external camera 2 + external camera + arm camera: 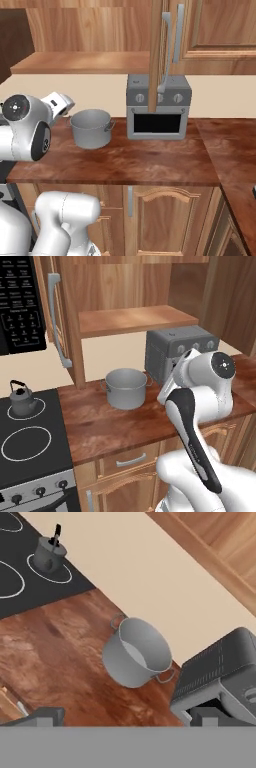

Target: Pick the kettle from the cabinet and place it on a stove burner. Then pick the pot from the counter and place it on another stove burner. Finally, turn both burners on.

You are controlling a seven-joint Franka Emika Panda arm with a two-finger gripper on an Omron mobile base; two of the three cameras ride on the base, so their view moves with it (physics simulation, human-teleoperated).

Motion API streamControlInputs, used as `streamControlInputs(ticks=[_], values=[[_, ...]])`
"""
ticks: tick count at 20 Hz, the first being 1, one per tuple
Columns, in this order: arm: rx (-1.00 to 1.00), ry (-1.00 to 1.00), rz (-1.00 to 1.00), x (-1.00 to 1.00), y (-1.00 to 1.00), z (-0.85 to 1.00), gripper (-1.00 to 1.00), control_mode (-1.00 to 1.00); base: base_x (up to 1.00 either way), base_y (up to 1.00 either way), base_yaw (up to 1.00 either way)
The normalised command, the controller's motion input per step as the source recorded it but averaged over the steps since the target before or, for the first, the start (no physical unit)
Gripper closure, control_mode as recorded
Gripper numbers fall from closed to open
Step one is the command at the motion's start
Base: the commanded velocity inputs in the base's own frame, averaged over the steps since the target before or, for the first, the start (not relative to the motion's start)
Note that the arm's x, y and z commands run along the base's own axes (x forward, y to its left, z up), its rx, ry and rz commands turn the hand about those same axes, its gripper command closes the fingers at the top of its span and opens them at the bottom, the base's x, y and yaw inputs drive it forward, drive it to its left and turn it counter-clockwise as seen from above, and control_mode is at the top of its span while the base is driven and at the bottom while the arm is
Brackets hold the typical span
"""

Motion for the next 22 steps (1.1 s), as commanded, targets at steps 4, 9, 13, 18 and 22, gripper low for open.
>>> streamControlInputs(ticks=[4,9,13,18,22], values=[[-0.11,0.0,0.0,0.18,0.0,-0.22,-1.0,-1.0,0.0,0.0,0.0],[-0.07,0.0,0.03,0.05,0.01,-0.25,-1.0,-1.0,0.0,0.0,0.0],[-0.07,0.0,0.05,0.0,0.0,-0.17,-1.0,-1.0,0.0,0.0,0.0],[-0.07,0.0,0.02,0.04,0.03,-0.18,-1.0,-1.0,0.0,0.0,0.0],[-0.09,0.01,0.0,0.08,0.16,-0.09,-1.0,-1.0,0.0,0.0,0.0]])
